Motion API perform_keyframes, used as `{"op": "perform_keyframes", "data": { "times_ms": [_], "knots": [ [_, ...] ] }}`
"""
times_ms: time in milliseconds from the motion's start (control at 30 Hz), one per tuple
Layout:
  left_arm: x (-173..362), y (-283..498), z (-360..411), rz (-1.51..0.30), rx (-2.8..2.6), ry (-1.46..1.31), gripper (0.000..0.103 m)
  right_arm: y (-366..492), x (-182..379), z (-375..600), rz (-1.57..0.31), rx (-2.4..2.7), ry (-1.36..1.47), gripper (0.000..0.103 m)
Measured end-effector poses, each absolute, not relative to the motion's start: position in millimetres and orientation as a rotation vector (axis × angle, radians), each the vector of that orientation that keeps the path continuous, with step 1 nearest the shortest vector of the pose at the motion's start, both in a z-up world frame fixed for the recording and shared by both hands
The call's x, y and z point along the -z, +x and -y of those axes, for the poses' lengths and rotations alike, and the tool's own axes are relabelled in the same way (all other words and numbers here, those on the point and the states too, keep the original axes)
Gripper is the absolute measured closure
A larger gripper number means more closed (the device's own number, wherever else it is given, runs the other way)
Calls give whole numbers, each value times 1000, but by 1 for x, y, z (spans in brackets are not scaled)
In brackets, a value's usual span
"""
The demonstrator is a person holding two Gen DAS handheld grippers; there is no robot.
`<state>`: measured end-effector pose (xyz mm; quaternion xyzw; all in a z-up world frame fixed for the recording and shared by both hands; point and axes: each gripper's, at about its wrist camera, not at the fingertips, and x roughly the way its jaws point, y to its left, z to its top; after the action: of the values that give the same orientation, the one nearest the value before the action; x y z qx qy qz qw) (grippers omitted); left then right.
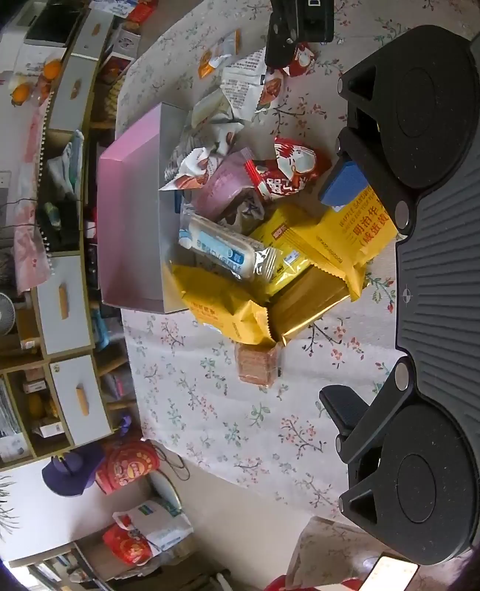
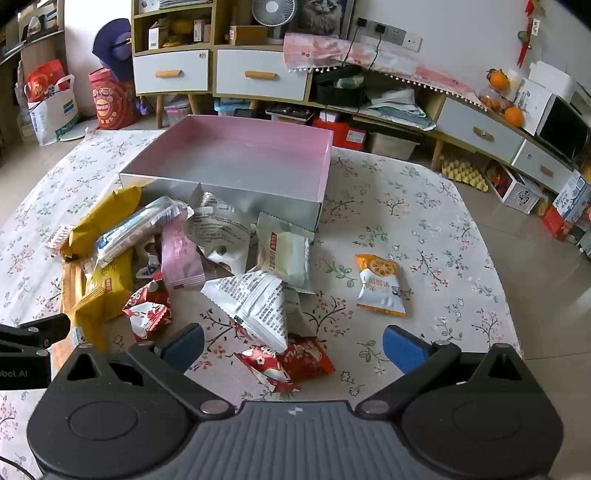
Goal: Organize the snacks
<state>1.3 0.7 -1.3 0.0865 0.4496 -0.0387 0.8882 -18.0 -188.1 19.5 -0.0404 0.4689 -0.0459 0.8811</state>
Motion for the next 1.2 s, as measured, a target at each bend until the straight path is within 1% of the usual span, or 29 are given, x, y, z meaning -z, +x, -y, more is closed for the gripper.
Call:
{"op": "perform_keyframes", "data": {
  "times_ms": [233,300,1200],
  "knots": [
    [-8,6,-6,-951,88,152,0,-18,-20,190,-975,102,-83,21],
    [-1,0,-3,-937,88,159,0,-19,-18,186,-976,100,-91,21],
    [3,1,-3,-946,95,143,0,-18,-15,185,-991,95,-82,21]
  ]
}}
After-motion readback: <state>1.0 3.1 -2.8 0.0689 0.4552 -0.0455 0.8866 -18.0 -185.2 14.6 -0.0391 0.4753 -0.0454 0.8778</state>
